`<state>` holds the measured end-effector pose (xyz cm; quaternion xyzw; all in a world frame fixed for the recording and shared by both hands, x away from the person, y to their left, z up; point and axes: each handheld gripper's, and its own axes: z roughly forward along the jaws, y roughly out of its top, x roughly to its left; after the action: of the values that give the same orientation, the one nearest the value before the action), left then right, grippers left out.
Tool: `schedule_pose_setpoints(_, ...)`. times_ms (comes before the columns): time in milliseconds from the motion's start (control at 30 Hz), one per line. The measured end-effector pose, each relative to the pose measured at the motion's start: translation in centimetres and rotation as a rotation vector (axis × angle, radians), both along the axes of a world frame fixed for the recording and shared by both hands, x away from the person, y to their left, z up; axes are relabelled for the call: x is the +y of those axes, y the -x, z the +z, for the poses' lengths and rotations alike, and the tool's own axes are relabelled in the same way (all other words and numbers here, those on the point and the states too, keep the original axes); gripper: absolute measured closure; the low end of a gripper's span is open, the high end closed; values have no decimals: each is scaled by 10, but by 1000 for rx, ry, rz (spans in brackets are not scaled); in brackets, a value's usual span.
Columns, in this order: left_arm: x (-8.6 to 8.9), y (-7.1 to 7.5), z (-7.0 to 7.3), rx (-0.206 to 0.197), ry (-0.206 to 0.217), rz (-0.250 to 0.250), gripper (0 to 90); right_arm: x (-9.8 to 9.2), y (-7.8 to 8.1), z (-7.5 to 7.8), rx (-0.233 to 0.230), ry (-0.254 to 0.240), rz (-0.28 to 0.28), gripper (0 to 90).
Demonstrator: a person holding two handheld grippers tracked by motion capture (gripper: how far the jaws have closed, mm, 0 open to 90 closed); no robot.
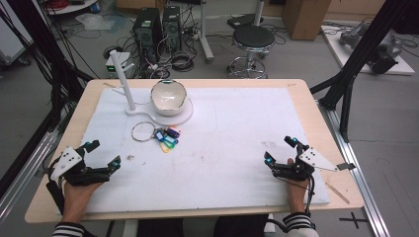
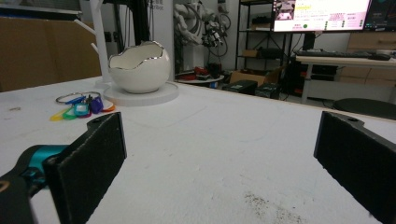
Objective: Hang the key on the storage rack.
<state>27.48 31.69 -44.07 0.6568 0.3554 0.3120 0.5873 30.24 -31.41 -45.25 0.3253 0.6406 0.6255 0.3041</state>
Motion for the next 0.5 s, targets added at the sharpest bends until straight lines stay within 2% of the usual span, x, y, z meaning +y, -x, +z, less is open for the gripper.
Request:
schedule_pose_setpoints(167,2,-11,22,18,-29,-42,17,0,0,0,3,-1,0,18)
schedule_pose_setpoints(333,-1,-26,49,24,-83,-99,17,0,1,0,9,-3,1,18)
schedule_pose_setpoints(400,-3,-32,60,29,-109,-126,17,0,0,0,-5,3,-2,18)
schedule_pose_setpoints(433,-6,-38,70,38,-134,-147,17,0,1,0,6,-4,0,18)
schedule_pose_setpoints(500,-7,-41,74,41,-140,-156,17,0,0,0,-3,2,-2,18)
